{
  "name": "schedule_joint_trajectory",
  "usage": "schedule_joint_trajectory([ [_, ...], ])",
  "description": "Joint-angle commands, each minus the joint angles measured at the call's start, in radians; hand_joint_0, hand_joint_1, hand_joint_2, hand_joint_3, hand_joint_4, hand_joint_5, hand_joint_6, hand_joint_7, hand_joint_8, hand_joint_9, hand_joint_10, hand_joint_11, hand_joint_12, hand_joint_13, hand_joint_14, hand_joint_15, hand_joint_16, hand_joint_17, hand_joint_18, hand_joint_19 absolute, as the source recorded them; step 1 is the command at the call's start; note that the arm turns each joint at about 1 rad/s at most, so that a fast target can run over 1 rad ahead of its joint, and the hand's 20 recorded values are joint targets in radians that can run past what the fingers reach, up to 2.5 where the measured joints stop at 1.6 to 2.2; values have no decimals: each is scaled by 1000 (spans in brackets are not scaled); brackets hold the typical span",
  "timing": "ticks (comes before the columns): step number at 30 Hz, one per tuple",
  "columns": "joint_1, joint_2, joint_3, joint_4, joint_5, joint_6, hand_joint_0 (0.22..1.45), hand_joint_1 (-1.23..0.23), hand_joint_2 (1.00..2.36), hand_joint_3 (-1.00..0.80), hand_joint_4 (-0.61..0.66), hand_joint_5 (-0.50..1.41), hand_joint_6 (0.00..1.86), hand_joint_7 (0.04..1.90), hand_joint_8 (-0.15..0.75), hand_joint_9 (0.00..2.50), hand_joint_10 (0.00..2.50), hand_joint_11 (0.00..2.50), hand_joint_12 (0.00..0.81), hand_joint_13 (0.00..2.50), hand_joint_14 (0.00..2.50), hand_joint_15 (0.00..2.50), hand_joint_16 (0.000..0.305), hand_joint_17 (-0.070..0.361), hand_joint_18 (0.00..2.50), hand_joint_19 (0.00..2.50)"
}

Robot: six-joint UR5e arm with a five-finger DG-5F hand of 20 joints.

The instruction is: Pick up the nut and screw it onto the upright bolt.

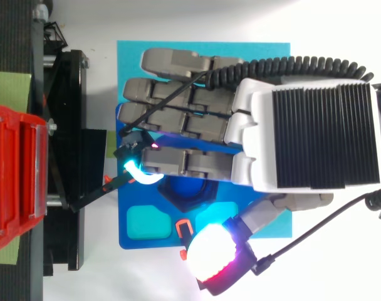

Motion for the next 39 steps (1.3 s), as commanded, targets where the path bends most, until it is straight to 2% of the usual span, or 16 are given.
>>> schedule_joint_trajectory([
  [1, -12, 0, 0, -2, -18, -5, 512, -75, 1000, -500, 269, -91, 503, 1229, 292, 411, 0, 0, 315, 311, 0, 0, 36, 81, 91, 0],
  [17, -46, 0, 0, -2, -52, -19, 518, -99, 1000, -500, 253, -69, 500, 1464, 302, 452, 0, 0, 303, 350, 0, 0, 34, 77, 133, 0],
  [22, -66, 0, 2, -2, -78, -35, 519, -103, 1000, -500, 273, -62, 536, 1466, 308, 479, 0, 0, 295, 373, 0, 0, 33, 73, 163, 0],
  [27, -75, 0, 2, -2, -90, -35, 522, -109, 1000, -500, 238, -39, 553, 1517, 314, 531, 0, 0, 281, 423, 0, 0, 31, 70, 212, 0],
  [34, -93, 0, 6, -2, -113, -35, 528, -124, 1000, -500, 221, -8, 550, 1480, 307, 632, 0, 0, 260, 494, 0, 0, 29, 64, 273, 0],
  [36, -95, 0, 9, -2, -115, -35, 529, -127, 1000, -500, 238, -8, 510, 1554, 304, 655, 0, 0, 257, 510, 0, 0, 28, 62, 294, 0],
  [39, -101, 0, 29, -14, -123, -35, 529, -127, 1000, -500, 247, -36, 502, 1435, 303, 655, 0, 0, 256, 515, 0, 0, 28, 62, 297, 0],
])
